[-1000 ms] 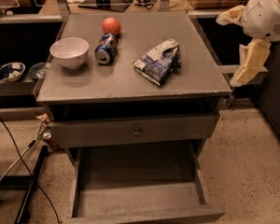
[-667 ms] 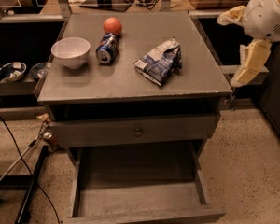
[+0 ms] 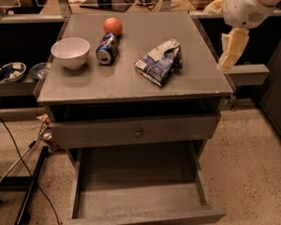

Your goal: Place blue chip bag into middle drawer

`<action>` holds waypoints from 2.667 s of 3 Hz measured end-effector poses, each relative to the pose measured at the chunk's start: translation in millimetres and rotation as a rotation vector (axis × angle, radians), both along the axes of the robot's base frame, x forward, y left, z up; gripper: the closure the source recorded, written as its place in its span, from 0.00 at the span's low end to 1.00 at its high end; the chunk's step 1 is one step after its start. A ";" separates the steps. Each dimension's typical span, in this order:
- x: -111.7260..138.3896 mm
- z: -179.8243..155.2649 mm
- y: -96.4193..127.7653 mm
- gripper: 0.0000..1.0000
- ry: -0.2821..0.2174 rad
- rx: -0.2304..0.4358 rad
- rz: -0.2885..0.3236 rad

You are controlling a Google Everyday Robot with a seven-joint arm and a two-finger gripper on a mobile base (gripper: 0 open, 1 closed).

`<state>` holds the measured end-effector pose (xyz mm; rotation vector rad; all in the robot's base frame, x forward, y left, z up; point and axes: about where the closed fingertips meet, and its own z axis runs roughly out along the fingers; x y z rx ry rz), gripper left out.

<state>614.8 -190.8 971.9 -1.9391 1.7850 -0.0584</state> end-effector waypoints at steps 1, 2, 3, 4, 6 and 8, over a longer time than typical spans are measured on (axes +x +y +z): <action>0.1 -0.1 0.1 0.00 0.000 0.000 0.000; 13.7 -11.1 9.3 0.00 0.001 0.030 0.030; 35.2 -22.6 33.2 0.00 0.008 0.058 0.096; 55.5 -30.9 58.7 0.00 0.012 0.079 0.155; 101.4 -50.2 97.5 0.00 0.003 0.129 0.201; 103.1 -79.9 105.8 0.00 0.048 0.129 0.198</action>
Offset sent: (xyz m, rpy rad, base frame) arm 0.0306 0.0164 -0.0233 0.0739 0.0041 0.0693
